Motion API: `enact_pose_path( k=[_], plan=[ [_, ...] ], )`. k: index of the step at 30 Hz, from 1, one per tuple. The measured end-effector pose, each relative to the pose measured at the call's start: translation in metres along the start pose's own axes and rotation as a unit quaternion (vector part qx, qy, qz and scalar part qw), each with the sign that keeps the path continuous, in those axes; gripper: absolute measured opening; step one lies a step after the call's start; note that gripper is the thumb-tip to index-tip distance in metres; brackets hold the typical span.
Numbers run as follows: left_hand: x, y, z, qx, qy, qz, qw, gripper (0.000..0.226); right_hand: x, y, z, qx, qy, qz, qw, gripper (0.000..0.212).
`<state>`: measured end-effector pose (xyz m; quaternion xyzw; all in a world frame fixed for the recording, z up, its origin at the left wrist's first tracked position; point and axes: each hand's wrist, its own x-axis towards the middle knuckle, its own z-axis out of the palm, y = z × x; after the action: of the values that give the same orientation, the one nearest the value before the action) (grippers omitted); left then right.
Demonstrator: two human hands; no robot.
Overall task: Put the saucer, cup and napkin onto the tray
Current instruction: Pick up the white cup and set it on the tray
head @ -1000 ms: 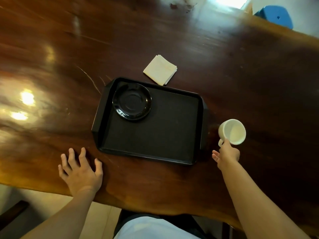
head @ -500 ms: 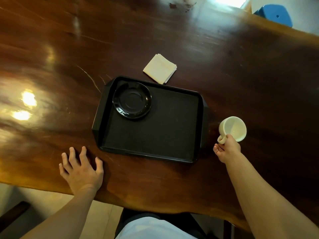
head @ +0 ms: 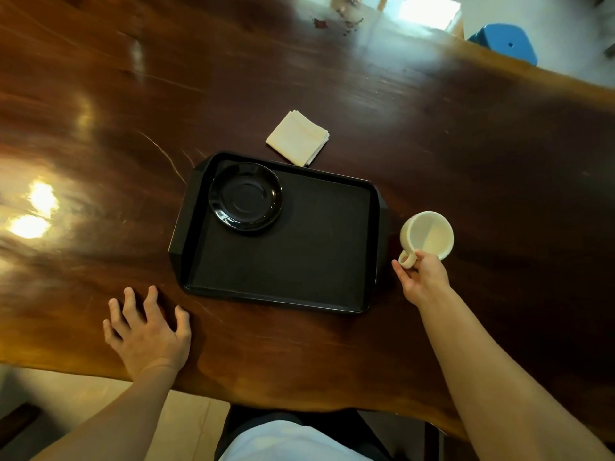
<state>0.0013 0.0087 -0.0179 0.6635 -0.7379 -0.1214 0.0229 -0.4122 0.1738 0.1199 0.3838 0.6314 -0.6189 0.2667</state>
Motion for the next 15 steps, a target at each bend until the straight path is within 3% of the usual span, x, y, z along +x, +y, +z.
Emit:
enact_pose_path(
  k=[15],
  plan=[
    [-0.001,0.003,-0.002,-0.008,0.000,-0.007,1.000,0.068,-0.040,0.052,0.084,-0.113,-0.126,0.005,0.986,0.047]
  ],
)
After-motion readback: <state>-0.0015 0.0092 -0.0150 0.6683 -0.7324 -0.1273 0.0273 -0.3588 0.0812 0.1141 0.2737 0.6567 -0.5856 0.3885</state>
